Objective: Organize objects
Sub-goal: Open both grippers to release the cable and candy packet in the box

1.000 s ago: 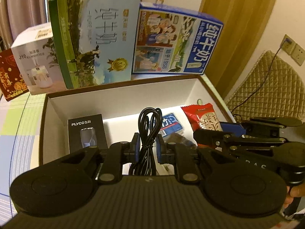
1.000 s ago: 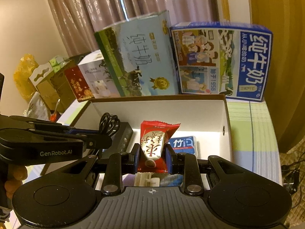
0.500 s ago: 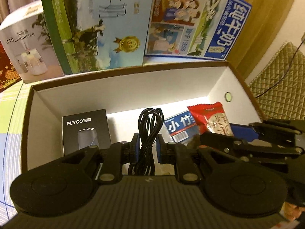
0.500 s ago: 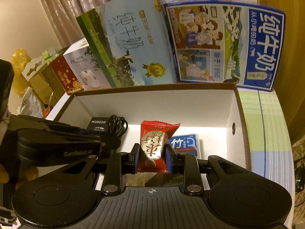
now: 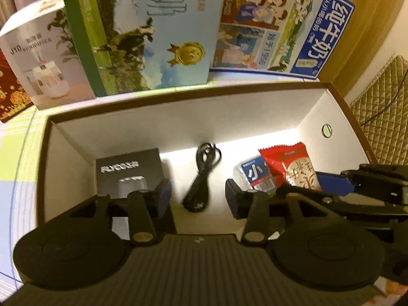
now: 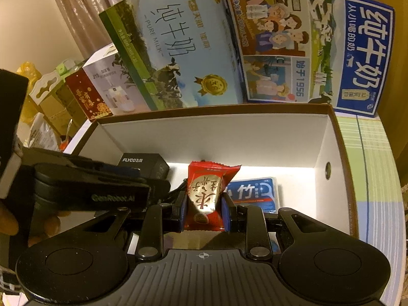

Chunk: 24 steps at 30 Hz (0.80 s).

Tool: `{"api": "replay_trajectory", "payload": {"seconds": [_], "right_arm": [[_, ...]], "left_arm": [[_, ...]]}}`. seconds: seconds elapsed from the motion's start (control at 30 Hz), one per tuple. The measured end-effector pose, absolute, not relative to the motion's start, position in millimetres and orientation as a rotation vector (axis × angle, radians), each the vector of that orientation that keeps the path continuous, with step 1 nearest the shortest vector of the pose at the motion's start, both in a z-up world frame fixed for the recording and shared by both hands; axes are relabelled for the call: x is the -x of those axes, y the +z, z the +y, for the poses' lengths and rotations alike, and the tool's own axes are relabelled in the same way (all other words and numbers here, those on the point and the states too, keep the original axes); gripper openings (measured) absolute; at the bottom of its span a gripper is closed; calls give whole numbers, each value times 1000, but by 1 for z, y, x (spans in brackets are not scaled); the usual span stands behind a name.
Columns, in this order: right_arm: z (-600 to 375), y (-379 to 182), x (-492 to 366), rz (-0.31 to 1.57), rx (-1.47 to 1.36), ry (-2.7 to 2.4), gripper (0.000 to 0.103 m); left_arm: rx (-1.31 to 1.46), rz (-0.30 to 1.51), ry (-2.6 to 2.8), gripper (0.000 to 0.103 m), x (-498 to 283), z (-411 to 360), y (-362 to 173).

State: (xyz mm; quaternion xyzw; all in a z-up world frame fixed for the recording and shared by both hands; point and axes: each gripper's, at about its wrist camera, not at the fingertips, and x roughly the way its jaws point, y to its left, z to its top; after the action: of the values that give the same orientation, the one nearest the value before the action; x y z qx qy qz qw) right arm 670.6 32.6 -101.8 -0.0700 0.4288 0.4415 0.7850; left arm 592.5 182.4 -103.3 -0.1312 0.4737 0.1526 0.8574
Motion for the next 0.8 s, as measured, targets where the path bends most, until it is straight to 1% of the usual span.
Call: {"api": "replay_trajectory", "payload": {"seconds": [0.03,0.1,0.17,0.33,0.37,0.53,0.6,0.67,0.7,0.73,0.77,0.8], "right_arm": [[34,-102,-670,926,152,953,24],[36,-102,-669,927,155,959,24],[39,-102,-669,926,160,963,24],[47,-104,-666,930,172,976,25],[49,-104,-666,929,175,976,25],[58,-105,-665,897,186,971,25],[61,-106,-666,894,186,965,26],[62,-107,-666,884,183,954,43],[62,-107,-666,874,185,943,47],[61,-108,-666,865,189,935,55],[59,-107,-666,865,189,935,60],[57,-107,-666,869,187,940,62]], "left_arm": [[272,993,328,49,-591,184,-101],[268,990,339,58,-590,188,-97],[262,988,349,59,-586,190,-94],[267,977,378,65,-577,199,-87],[269,976,383,68,-576,200,-86],[275,965,406,70,-570,206,-82],[279,965,412,71,-568,208,-81],[283,963,417,72,-565,209,-80],[283,962,419,72,-565,209,-80],[288,962,420,74,-563,210,-79],[294,961,420,77,-561,211,-79],[298,959,421,80,-559,211,-78]]}}
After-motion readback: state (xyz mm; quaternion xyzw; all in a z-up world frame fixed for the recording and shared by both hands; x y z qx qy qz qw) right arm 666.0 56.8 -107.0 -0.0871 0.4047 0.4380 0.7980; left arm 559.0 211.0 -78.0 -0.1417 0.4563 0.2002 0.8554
